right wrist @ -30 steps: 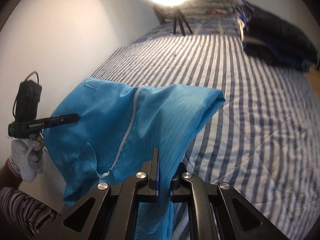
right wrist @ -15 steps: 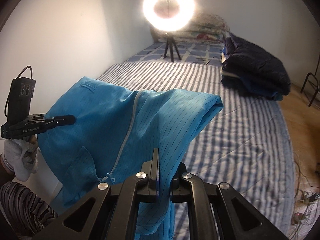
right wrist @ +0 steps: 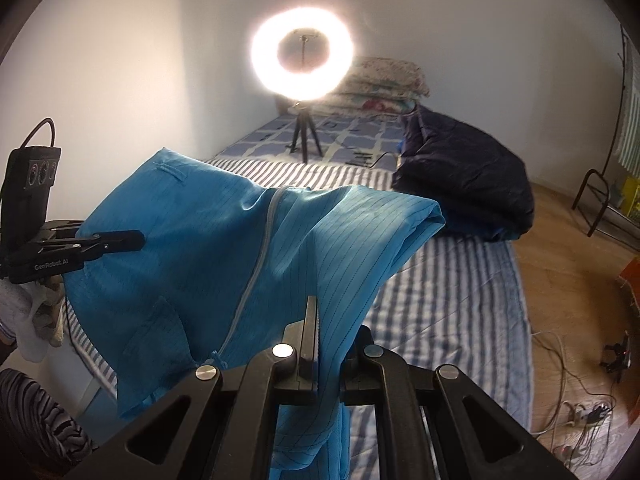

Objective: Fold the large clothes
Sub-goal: 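Lift the folded shirt with both grippers and carry it onto the dark clothes pile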

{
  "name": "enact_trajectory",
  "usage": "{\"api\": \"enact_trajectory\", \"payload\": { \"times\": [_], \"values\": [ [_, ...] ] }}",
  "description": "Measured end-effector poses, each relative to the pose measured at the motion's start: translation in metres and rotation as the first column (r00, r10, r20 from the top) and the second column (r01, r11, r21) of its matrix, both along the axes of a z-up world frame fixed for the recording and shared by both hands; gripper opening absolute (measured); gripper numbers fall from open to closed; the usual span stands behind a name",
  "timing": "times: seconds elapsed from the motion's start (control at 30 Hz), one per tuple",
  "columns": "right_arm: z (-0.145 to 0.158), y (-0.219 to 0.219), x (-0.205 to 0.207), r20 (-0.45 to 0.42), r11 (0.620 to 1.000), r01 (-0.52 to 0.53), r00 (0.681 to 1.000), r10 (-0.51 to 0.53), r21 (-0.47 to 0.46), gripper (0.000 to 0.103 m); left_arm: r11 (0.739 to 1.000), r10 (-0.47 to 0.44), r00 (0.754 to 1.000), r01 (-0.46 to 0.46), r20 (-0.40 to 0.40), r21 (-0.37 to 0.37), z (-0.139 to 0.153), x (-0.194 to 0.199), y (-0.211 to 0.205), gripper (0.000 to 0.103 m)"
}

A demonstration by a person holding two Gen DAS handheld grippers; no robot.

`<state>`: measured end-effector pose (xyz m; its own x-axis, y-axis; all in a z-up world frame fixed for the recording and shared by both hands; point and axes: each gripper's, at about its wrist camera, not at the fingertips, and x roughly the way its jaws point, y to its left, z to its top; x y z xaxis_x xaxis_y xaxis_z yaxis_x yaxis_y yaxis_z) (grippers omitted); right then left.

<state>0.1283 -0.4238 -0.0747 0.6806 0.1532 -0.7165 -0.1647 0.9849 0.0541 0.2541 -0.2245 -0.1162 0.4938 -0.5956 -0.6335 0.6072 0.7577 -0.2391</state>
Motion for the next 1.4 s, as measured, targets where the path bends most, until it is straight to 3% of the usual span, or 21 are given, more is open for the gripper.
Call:
{"api": "enact_trajectory", "payload": {
  "times": [0.3,0.57,0.9,1.13,1.4],
  "values": [
    [0.005,-0.029,0.027,0.021,0.999,0.032,0.999,-0.031,-0.028,0.004,0.999,-0.029,0.999,0.029,0.013,0.015,0.009,0.031,-0.039,0.004],
    [0.008,-0.067,0.066,0.040,0.996,0.078,0.996,-0.077,-0.041,0.003,0.998,-0.056,0.998,0.056,0.007,-0.006,0.015,0.086,-0.081,0.004],
    [0.019,-0.125,0.155,0.088,0.986,0.152,0.985,-0.146,-0.067,0.003,0.996,-0.069,0.996,0.072,0.056,-0.052,0.035,0.179,-0.146,0.004],
    [0.020,-0.169,0.231,0.124,0.974,0.201,0.974,-0.189,-0.099,0.003,0.991,-0.063,0.995,0.072,0.078,-0.109,0.043,0.264,-0.195,0.004],
    [0.024,-0.221,0.314,0.158,0.958,0.272,0.954,-0.256,-0.092,0.003,0.990,-0.010,0.997,0.020,0.076,-0.141,0.047,0.345,-0.237,0.004]
  ]
}}
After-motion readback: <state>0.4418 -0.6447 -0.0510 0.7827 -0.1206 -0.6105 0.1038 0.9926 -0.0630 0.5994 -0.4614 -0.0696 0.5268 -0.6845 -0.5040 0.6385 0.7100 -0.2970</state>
